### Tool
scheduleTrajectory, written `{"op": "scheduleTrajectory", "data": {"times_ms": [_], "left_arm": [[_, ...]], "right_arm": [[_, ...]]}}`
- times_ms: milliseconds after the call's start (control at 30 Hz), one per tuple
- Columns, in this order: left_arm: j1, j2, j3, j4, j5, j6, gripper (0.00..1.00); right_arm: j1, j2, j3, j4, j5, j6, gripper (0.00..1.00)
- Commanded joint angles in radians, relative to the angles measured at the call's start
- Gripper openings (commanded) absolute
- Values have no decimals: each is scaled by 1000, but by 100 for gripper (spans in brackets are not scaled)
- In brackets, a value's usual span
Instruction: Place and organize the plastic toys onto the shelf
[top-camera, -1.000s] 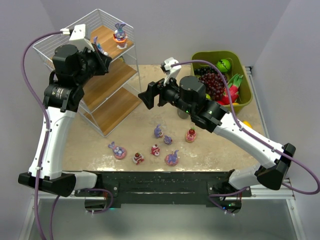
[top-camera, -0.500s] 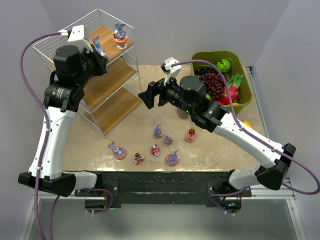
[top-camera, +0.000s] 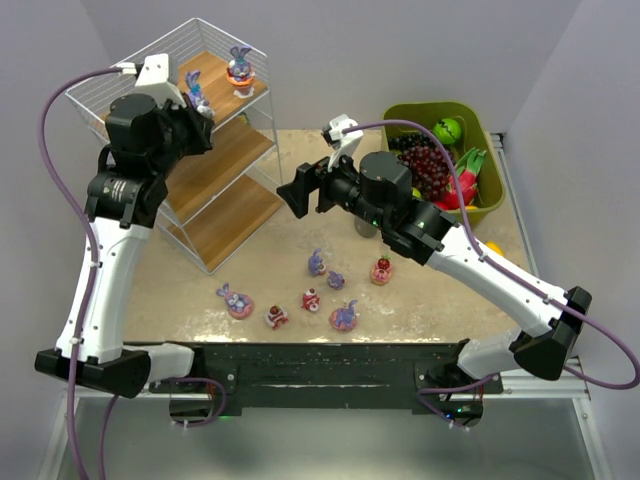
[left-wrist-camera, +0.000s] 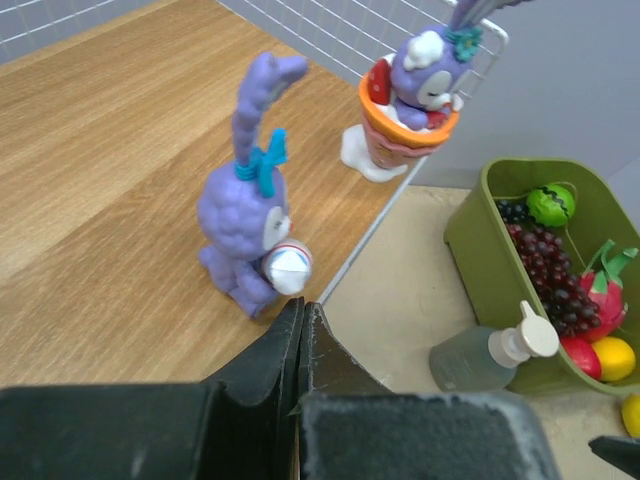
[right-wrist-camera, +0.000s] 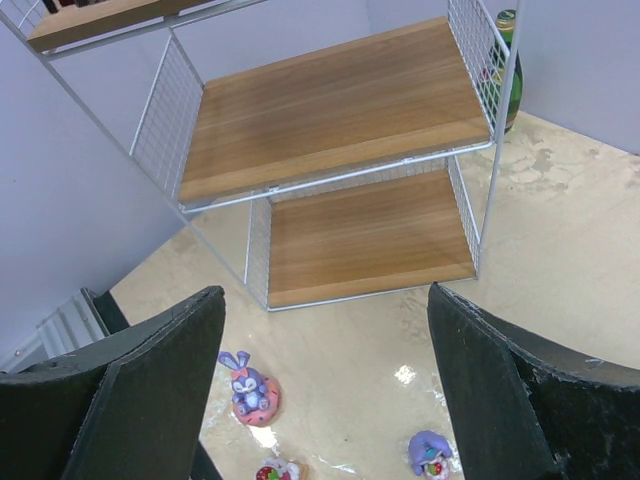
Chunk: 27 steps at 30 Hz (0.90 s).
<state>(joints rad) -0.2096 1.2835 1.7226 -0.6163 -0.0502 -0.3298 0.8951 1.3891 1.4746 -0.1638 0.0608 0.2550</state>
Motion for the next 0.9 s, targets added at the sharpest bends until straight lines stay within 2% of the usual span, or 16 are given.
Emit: {"op": "scheduleTrajectory", "data": {"times_ms": [0, 267, 333, 367, 400, 433, 467, 533, 567, 633, 667, 767, 867], "left_arm": [[6, -45, -11, 53, 154, 40, 0], [6, -162, -98, 179, 383, 132, 0], [4, -187, -132, 213, 438, 137, 4], [4, -205, -142, 216, 456, 143, 8], [4, -213, -161, 217, 496, 149, 18], [4, -220, -173, 214, 512, 153, 25], [4, -237, -188, 211, 527, 158, 39], [4, -262, -250, 214, 558, 155, 52], [4, -288, -273, 214, 559, 150, 65], [4, -314, -333, 204, 550, 134, 75], [4, -337, -346, 195, 547, 127, 87], [4, -378, -400, 132, 483, 104, 94], [4, -407, -449, 78, 440, 69, 97]], "right_arm": [[-5, -28, 6, 29, 5, 12, 85], [-7, -44, -8, 10, 16, 39, 85], [-7, -47, -8, -14, 37, 50, 85], [-7, -45, -5, -25, 46, 62, 86], [-8, -44, -2, -60, 63, 69, 86], [-7, -38, 0, -80, 68, 75, 86], [-7, -32, 3, -101, 73, 87, 86], [-7, -24, 3, -166, 97, 108, 86], [-7, -18, -5, -187, 105, 125, 86], [-7, -10, -13, -252, 129, 144, 86], [-7, -3, -20, -272, 132, 157, 87], [-7, 22, -36, -354, 136, 168, 88], [-8, 45, -48, -414, 140, 179, 93]]}}
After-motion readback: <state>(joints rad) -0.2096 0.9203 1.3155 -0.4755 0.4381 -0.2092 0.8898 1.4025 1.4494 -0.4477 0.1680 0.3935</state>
